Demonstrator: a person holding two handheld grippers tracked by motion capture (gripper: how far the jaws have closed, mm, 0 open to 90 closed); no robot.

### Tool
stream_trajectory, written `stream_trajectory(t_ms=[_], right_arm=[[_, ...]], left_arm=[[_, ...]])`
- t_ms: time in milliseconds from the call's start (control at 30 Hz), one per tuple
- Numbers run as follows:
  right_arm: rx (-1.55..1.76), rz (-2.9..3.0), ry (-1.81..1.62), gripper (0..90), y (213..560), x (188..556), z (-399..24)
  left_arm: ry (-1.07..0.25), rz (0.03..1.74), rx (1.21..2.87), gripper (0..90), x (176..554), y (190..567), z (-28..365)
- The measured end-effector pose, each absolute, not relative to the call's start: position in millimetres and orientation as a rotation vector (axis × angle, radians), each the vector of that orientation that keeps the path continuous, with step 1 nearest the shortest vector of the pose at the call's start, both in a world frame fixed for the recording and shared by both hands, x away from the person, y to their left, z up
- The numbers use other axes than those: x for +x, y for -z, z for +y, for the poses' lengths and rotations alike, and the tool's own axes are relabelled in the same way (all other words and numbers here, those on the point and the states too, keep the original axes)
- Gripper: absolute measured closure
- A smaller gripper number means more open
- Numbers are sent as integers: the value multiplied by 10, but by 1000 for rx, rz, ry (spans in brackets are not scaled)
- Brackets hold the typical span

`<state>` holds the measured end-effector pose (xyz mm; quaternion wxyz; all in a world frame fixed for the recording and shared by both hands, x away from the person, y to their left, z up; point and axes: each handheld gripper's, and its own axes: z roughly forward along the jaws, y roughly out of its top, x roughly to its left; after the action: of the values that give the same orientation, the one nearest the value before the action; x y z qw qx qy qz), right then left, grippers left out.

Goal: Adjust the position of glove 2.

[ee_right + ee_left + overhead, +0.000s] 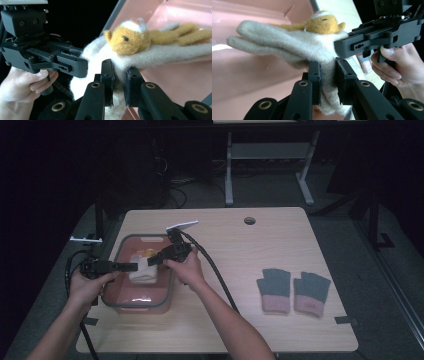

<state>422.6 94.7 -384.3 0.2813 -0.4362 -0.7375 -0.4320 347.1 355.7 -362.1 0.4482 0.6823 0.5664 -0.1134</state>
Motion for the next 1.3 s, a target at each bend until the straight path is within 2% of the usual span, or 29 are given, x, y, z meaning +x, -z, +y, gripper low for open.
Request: stream_trajectory(t_ms=[567, 700, 1300], right_arm=[[-1201, -2087, 1056, 755, 3977, 4168, 941], [-1211, -2111, 1053, 755, 3946, 4165, 912], [-1214, -2160, 1056, 736, 3874, 4142, 807]], left_arm=[[287, 1448, 1749, 762, 3447, 3823, 3513], [282, 1456, 1752, 796, 3436, 3840, 3507], [175, 1594, 1967, 765, 3431, 4007, 3458]])
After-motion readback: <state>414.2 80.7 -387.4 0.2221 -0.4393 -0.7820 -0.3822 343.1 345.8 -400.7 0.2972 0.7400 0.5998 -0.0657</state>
